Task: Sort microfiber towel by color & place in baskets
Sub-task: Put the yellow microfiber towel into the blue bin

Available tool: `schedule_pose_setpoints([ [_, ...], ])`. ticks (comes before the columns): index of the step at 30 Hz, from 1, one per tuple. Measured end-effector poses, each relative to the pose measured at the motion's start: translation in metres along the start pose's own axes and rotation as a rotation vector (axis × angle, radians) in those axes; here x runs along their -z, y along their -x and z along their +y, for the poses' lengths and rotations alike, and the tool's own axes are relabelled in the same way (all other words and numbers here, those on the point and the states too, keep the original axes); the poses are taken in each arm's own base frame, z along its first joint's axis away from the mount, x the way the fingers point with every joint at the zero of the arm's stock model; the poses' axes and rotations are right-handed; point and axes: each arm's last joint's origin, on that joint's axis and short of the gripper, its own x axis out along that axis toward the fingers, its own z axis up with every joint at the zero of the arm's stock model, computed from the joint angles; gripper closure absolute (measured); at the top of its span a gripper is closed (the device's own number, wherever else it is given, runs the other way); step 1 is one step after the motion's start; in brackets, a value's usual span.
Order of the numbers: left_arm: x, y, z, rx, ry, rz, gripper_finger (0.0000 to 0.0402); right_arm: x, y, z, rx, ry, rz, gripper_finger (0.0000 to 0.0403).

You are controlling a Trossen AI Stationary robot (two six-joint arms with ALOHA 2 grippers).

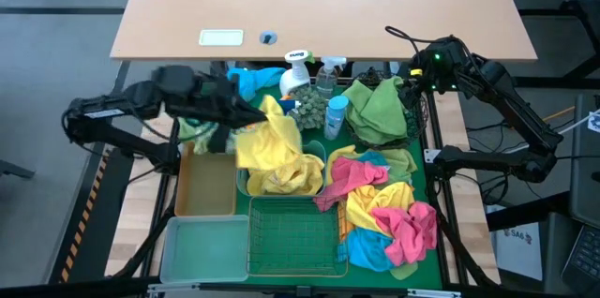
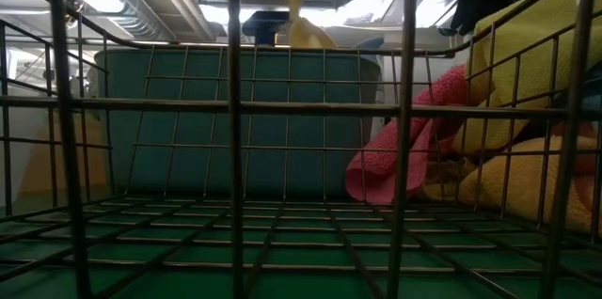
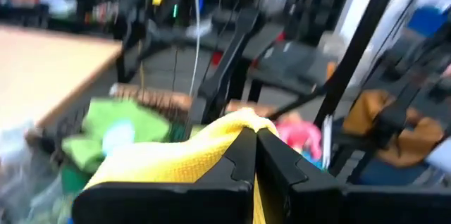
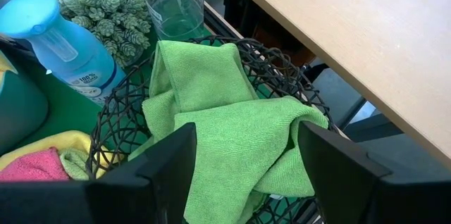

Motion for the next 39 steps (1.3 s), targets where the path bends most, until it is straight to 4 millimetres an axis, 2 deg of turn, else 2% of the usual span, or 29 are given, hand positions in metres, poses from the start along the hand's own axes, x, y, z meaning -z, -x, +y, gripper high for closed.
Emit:
schedule_pose_setpoints([
  [9,0.054,-0.064,0.012,-0.131,0.003,0.43,0.0402,0.0,0.0,0.0,0.0,0.0,0.0,0.0155],
  [16,0.11,-0.117,0.018,-0.174,-0.005,0.775,0.0402,0.0,0.0,0.0,0.0,0.0,0.0,0.0155],
  [23,0.165,-0.162,0.019,-0.176,-0.048,1.004,0.0402,0.0,0.0,0.001,-0.041,-0.005,-0.003,0.0155],
  [27,0.189,-0.178,0.022,-0.186,-0.051,1.085,0.0402,-0.001,0.001,0.007,-0.233,-0.008,-0.019,0.0155],
  [30,0.199,-0.184,0.024,-0.192,-0.051,1.117,0.0401,-0.001,0.003,0.012,-0.42,-0.018,-0.031,0.0155],
  [34,0.203,-0.186,0.025,-0.196,-0.048,1.128,0.0388,-0.001,0.006,0.026,-0.6,-0.054,-0.008,0.0155],
  [39,0.201,-0.185,0.025,-0.226,0.002,1.117,0.0334,0.002,0.012,0.054,-0.678,0.03,0.033,0.0155],
])
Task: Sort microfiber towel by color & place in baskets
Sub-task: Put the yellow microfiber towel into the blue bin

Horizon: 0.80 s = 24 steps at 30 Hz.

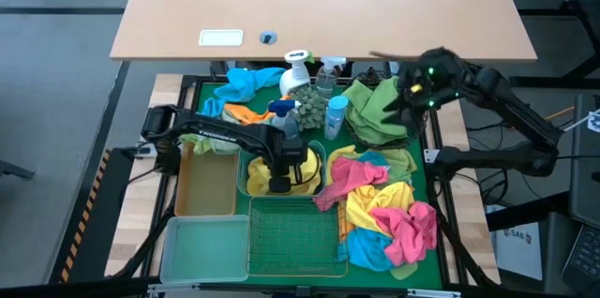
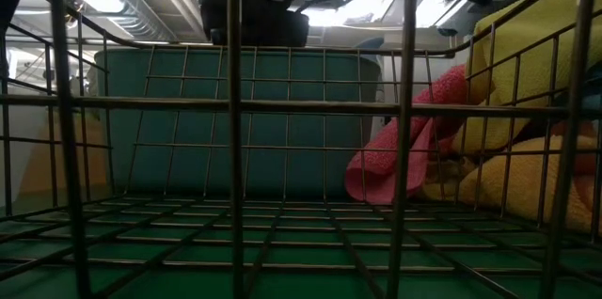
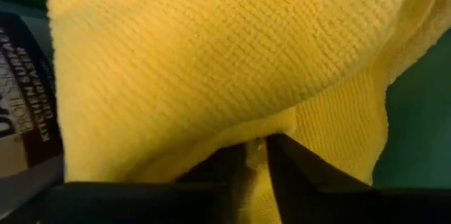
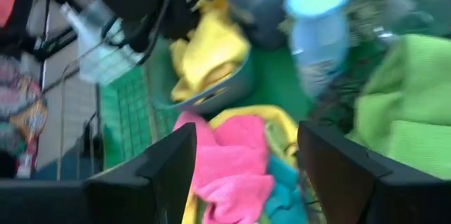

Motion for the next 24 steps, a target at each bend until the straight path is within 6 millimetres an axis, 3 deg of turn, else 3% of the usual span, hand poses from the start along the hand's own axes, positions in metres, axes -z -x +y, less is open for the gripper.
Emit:
schedule_pose_setpoints([
  [6,0.001,0.008,0.0,0.019,0.004,-0.005,0.0286,0.007,-0.015,0.034,0.0,0.093,0.065,0.0155],
  [14,-0.012,0.042,-0.002,0.025,0.03,-0.027,0.0284,0.022,-0.029,0.075,-0.017,0.163,0.128,0.0155],
  [24,-0.028,0.081,-0.006,0.047,0.027,-0.12,0.0284,0.052,-0.042,0.111,0.037,0.22,0.272,0.0155],
])
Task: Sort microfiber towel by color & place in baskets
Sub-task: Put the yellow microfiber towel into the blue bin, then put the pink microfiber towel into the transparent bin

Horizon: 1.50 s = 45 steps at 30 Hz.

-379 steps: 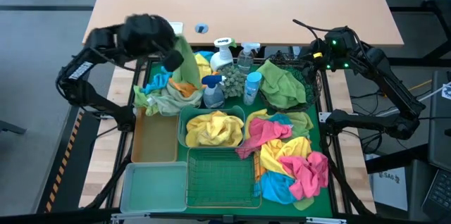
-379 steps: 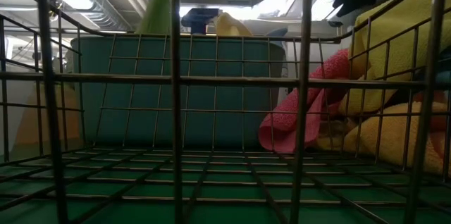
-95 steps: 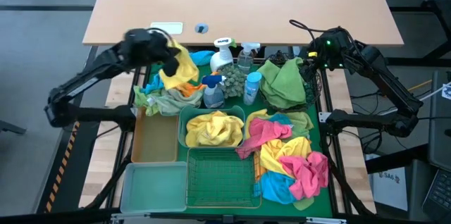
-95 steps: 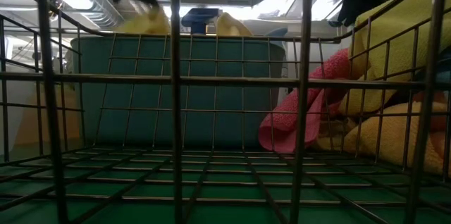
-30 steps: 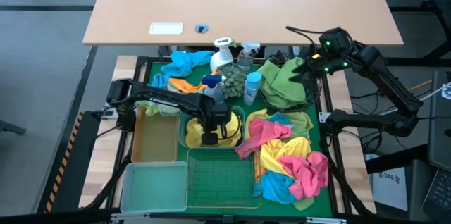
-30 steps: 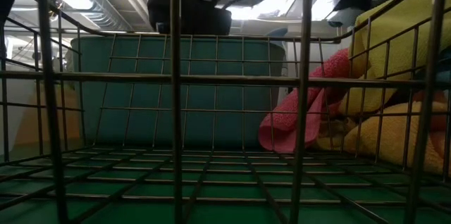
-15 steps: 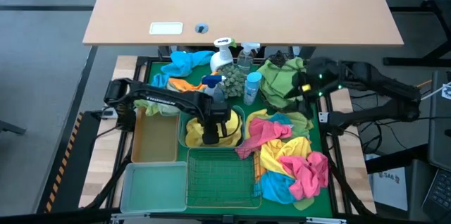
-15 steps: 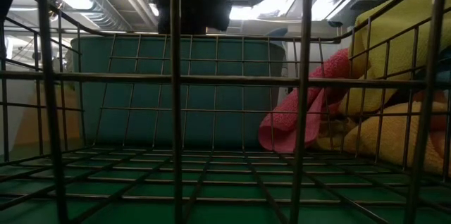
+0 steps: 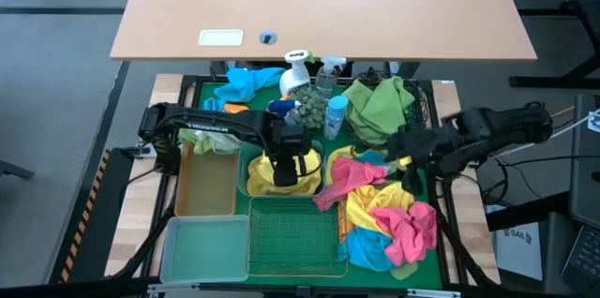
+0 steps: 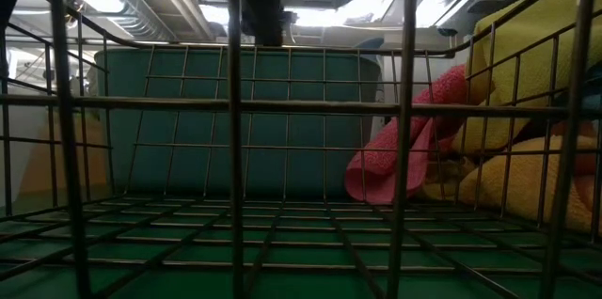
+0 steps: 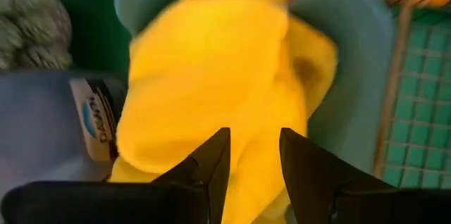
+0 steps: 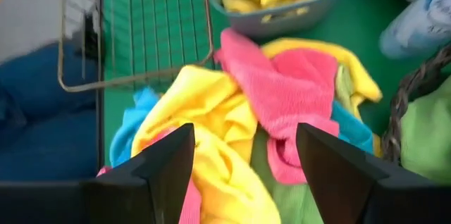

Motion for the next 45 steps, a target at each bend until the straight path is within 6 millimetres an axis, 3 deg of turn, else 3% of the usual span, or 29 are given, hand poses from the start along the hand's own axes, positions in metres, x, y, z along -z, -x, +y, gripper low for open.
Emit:
schedule_pose_setpoints([
  [7,-0.011,0.019,-0.003,0.018,0.0,-0.077,0.0284,0.01,-0.016,0.029,0.028,0.034,0.068,0.0155],
  [18,-0.012,0.02,-0.017,0.044,-0.034,-0.12,0.0285,0.025,-0.055,0.072,0.064,0.106,0.22,0.0155],
  [32,-0.01,0.021,-0.036,0.068,-0.127,-0.15,0.0285,0.031,-0.096,0.087,0.177,0.073,0.34,0.0158],
  [38,-0.01,0.028,-0.045,0.087,-0.211,-0.206,0.0285,0.032,-0.101,0.089,0.166,0.07,0.378,0.0231],
  [45,0.001,0.078,-0.04,0.071,-0.231,-0.347,0.0285,0.032,-0.101,0.089,0.171,0.072,0.382,0.0376],
])
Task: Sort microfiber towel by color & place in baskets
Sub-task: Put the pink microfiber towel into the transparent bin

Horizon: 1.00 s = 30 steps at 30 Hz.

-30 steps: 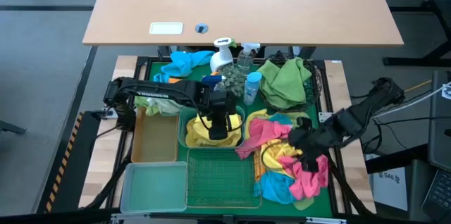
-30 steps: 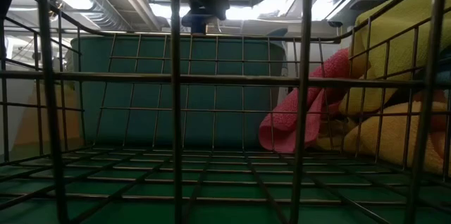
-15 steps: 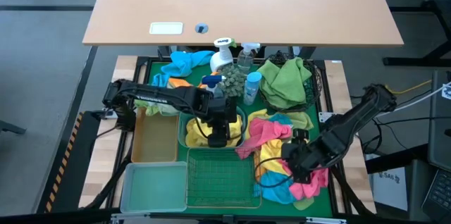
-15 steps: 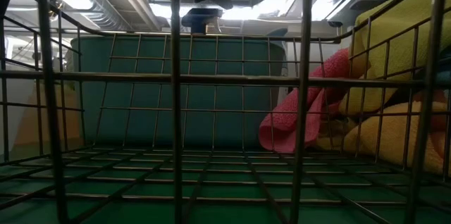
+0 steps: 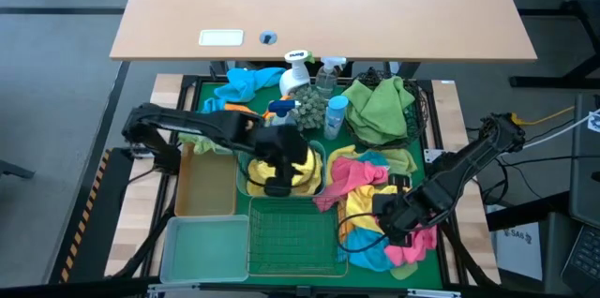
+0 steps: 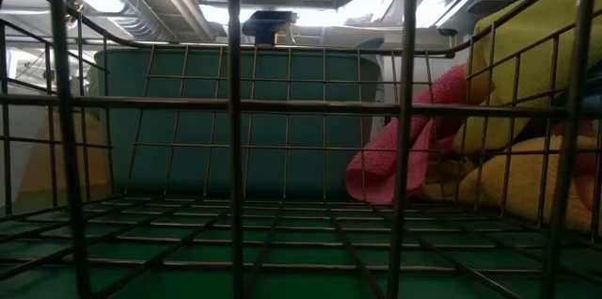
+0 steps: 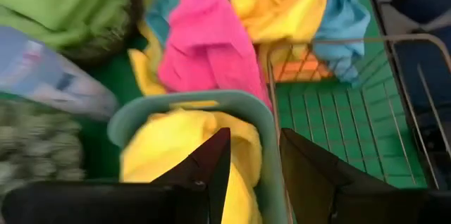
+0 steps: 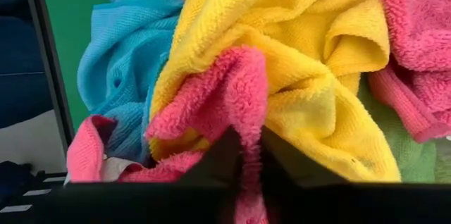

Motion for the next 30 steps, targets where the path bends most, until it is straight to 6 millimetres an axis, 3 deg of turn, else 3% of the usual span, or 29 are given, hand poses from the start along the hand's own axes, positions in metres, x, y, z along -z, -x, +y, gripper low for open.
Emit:
schedule_pose_setpoints([
  [2,-0.001,0.015,0.001,-0.023,-0.025,-0.04,0.0285,0.0,0.0,0.0,0.004,0.003,-0.006,0.0393],
  [7,-0.006,0.041,0.003,-0.048,-0.123,-0.159,0.0285,0.0,0.008,0.0,-0.066,-0.001,-0.009,0.0377],
  [12,-0.015,0.039,0.002,-0.051,-0.168,-0.24,0.0285,-0.004,0.04,-0.001,-0.101,0.018,-0.142,0.0397],
  [20,-0.022,0.023,0.0,-0.051,-0.163,-0.277,0.0285,-0.017,0.098,-0.004,-0.024,0.16,-0.453,0.0398],
  [25,-0.026,0.019,0.0,-0.044,-0.177,-0.308,0.0283,-0.019,0.116,-0.007,0.062,0.213,-0.568,0.0393],
  [30,-0.032,0.02,-0.002,-0.036,-0.186,-0.372,0.0265,-0.027,0.12,-0.013,0.124,0.246,-0.618,0.0397],
])
